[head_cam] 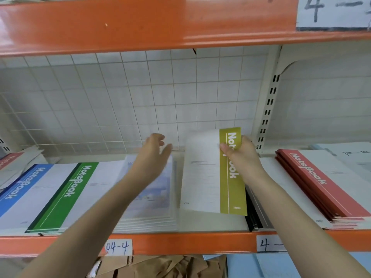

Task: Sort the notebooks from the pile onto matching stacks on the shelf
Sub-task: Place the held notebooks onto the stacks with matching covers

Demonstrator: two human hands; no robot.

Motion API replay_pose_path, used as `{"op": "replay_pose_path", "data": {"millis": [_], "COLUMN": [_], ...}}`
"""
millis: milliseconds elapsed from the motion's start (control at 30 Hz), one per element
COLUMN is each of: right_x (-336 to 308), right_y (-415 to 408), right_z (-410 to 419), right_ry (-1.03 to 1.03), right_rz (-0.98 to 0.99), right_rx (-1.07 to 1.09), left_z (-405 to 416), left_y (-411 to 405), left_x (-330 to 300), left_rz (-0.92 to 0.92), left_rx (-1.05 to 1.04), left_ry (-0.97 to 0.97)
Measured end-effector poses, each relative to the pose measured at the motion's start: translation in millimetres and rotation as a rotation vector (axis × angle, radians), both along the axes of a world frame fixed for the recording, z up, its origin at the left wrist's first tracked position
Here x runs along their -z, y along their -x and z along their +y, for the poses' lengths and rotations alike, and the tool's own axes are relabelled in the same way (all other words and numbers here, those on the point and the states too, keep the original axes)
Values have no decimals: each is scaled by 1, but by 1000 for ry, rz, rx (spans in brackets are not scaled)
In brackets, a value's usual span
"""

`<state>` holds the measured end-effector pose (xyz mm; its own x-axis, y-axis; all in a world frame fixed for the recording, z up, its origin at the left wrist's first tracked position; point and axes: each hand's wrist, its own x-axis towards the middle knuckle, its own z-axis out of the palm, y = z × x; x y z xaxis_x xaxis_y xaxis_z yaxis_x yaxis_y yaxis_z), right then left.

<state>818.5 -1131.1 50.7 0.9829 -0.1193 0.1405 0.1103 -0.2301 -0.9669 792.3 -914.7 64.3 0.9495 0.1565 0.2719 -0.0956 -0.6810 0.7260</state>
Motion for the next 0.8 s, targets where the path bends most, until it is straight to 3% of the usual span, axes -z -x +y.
{"op": "replay_pose_path", "data": {"millis": [100,200,367,600,667,800], "right_x": [16,31,38,43,39,35], "right_y": [-16,-23,-17,-12,-12,-14], "right_z": [4,17,35,61,70,90], "right_ry": [174,440,802,1096,1105,920], "right_rz": [232,303,312,399,293,128], "right_rx": [-96,-111,-37,13,-13,-69], "left_z": [41,67,86,104,110,122], "left_y": [-4,-1,0,-2,-2,5], "left_x": [8,22,32,33,30,22], "left_rz": [50,158,303,335,365,375], "left_rx": [-121,-159,-159,-177,-174,-68], "left_ry": [-187,-216,-57,281,361,569]}}
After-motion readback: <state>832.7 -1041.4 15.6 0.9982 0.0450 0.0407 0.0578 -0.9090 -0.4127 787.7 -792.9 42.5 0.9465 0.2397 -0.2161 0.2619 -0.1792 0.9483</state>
